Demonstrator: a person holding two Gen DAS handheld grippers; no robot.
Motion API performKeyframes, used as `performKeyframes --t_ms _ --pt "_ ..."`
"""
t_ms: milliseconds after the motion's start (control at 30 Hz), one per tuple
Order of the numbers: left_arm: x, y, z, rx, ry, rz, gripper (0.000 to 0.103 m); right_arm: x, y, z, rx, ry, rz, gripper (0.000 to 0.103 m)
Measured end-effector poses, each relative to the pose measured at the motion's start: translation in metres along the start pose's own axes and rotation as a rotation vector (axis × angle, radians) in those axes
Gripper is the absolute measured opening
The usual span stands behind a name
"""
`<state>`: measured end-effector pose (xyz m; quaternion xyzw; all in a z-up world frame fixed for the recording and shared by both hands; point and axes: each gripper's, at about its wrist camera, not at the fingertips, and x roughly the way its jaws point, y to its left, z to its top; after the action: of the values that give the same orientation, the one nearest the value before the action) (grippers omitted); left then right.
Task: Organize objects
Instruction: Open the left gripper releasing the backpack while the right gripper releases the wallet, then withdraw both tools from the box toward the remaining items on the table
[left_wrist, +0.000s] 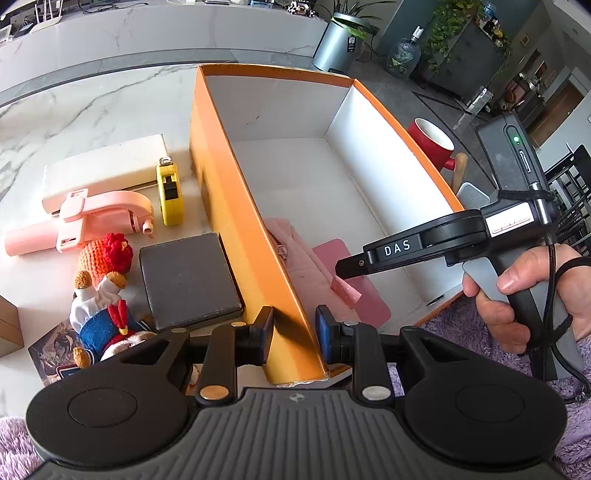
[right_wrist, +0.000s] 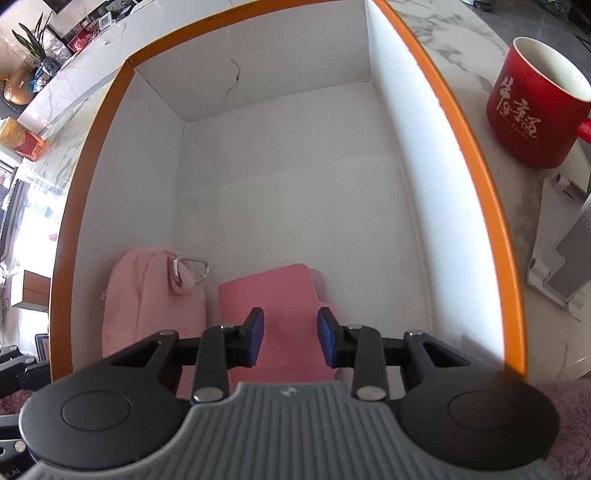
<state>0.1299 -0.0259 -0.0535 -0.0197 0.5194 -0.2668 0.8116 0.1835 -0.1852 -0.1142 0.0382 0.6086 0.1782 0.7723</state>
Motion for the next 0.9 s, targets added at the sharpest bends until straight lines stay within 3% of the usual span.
performKeyframes --t_ms 200,333,900 --pt "0.0 0.001 0.0 0.0 0.0 -0.004 0.029 -0.001 -0.004 -0.004 0.074 0.011 0.022 0.024" --pt "0.001 0.001 0.001 -0.005 0.001 -0.009 0.03 0.007 -0.008 -0.008 0.121 0.085 0.127 0.0" --pt "-0.018 0.005 -0.003 -0.02 -0.069 -0.036 0.031 -0.025 0.001 -0.019 0.03 -0.007 0.076 0.005"
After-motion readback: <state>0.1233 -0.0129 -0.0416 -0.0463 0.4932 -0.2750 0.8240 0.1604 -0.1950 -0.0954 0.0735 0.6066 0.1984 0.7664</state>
